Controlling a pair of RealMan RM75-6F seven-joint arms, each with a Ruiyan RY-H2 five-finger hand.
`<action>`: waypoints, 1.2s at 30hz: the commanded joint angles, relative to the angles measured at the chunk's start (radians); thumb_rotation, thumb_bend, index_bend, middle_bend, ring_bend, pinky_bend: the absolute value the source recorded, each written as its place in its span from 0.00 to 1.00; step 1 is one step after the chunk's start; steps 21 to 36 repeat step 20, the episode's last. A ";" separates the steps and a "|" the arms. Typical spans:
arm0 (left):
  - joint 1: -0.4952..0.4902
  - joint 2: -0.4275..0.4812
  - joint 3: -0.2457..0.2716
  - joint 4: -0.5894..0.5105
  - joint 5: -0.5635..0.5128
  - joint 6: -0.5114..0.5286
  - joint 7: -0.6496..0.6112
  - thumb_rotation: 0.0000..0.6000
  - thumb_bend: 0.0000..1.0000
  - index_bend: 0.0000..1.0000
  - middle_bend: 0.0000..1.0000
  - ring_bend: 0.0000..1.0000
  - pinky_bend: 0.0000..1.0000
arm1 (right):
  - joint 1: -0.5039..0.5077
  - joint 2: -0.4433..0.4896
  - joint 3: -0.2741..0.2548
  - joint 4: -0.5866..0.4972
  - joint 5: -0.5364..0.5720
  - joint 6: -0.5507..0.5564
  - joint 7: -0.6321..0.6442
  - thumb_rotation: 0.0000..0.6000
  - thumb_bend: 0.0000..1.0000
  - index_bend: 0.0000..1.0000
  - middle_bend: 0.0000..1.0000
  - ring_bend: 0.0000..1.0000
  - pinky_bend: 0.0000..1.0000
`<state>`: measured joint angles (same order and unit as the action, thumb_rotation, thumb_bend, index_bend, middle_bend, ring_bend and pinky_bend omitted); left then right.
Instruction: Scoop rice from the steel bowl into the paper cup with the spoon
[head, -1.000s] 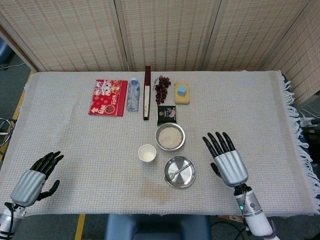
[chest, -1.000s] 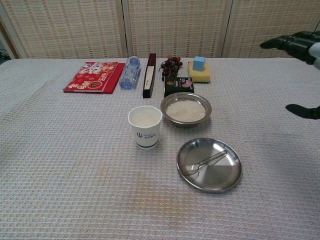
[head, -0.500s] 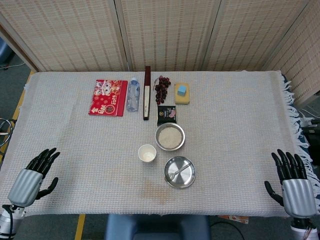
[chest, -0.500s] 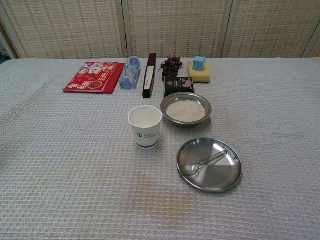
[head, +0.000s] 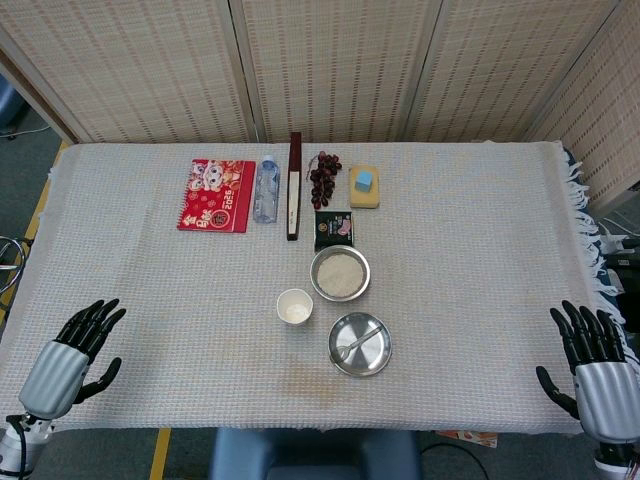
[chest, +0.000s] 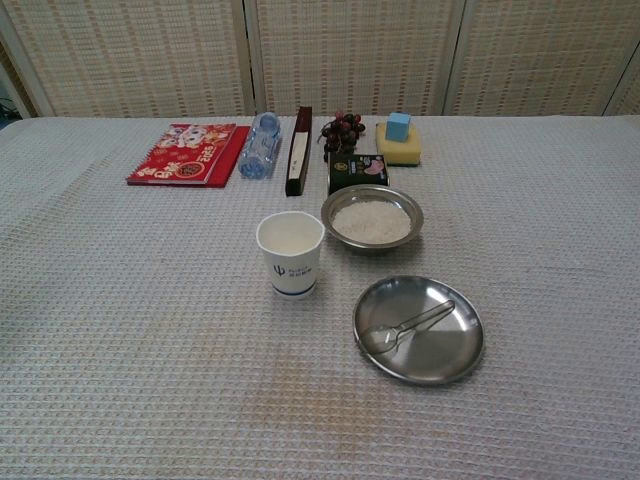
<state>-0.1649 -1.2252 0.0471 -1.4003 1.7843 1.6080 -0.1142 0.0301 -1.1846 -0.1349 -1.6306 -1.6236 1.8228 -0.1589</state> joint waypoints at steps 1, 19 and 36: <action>-0.008 0.022 0.013 -0.046 -0.014 -0.044 0.019 1.00 0.45 0.00 0.00 0.00 0.16 | -0.003 0.017 -0.005 -0.009 -0.002 -0.043 0.004 1.00 0.20 0.01 0.00 0.00 0.00; -0.008 0.016 0.028 -0.058 0.024 -0.040 0.063 1.00 0.46 0.00 0.00 0.00 0.18 | -0.025 0.059 0.041 -0.024 0.014 -0.136 -0.005 1.00 0.19 0.00 0.00 0.00 0.00; -0.009 0.014 0.028 -0.057 0.024 -0.042 0.066 1.00 0.46 0.00 0.00 0.00 0.18 | -0.023 0.059 0.043 -0.022 0.018 -0.148 -0.003 1.00 0.19 0.00 0.00 0.00 0.00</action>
